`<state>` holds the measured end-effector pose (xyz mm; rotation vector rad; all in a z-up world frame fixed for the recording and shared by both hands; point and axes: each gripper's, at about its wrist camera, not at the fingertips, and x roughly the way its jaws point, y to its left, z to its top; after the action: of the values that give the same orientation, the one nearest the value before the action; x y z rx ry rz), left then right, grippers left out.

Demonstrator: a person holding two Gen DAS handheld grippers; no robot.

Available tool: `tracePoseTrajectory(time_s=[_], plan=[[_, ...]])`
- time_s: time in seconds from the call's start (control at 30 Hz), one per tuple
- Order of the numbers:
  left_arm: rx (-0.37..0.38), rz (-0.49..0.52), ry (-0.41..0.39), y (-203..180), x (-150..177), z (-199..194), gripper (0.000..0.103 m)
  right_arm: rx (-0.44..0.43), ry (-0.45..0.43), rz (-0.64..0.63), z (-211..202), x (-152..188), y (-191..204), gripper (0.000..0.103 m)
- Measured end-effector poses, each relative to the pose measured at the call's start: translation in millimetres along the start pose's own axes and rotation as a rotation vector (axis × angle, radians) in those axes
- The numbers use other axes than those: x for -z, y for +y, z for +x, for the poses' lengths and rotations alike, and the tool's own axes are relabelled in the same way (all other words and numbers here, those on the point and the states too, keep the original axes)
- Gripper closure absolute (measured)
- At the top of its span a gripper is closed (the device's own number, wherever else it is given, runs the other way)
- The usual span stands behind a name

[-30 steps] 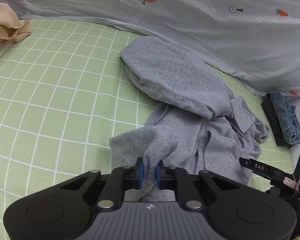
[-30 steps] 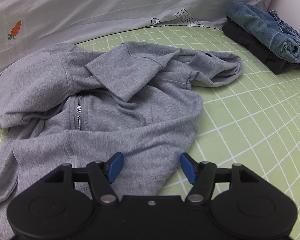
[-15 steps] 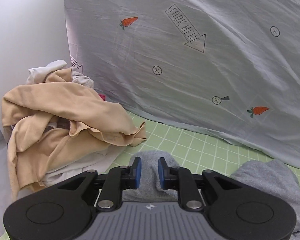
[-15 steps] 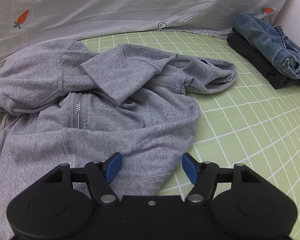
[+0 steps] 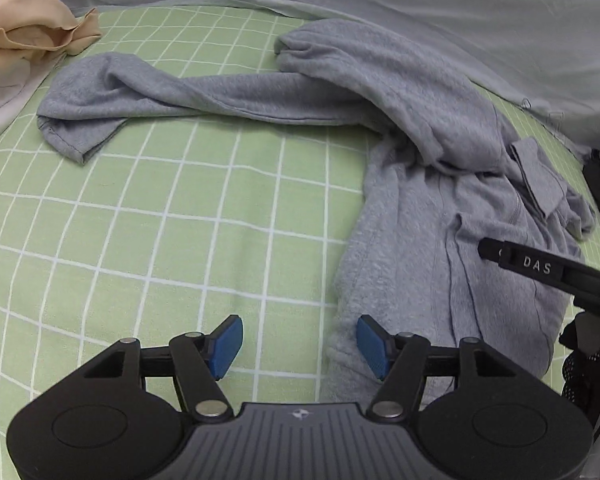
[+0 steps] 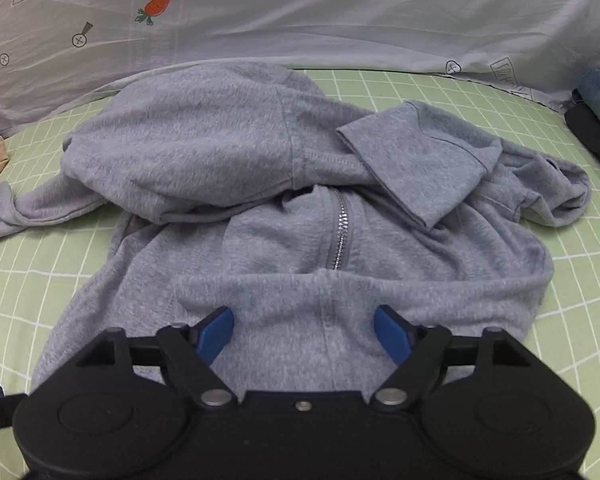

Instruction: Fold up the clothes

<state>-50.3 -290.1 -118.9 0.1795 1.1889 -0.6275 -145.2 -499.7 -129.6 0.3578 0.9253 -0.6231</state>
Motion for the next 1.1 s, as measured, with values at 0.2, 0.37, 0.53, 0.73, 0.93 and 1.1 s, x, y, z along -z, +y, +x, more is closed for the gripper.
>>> tracePoseTrajectory(time_s=[0.2,0.37,0.53,0.73,0.93,1.1], plan=[[-0.017,-0.068,-0.035,5.8,8.6,-19.1,0.039,-0.011,-0.108,0.093,-48.3,16.1,-40.0,0.09],[-0.039,-0.093,-0.047,8.0,30.3,-28.9,0.039,0.081,-0.167,0.205,-107.4,55.7,-96.2,0.09],[-0.037,-0.093,-0.034,1.9,47.6,-30.1,0.038,0.176,0.048,0.339,-100.5,124.3,-154.5,0.099],[0.024,-0.029,-0.04,-25.1,53.4,-21.7,0.026,0.185,0.03,0.415,-115.6,141.3,-187.5,0.062],[0.016,-0.014,-0.022,-48.3,58.8,-3.7,0.042,0.042,-0.017,0.338,-108.9,131.6,-185.3,0.031],[-0.015,-0.06,-0.017,-65.2,67.0,-4.5,0.092,0.002,-0.004,0.249,-100.4,135.4,-177.8,0.078]])
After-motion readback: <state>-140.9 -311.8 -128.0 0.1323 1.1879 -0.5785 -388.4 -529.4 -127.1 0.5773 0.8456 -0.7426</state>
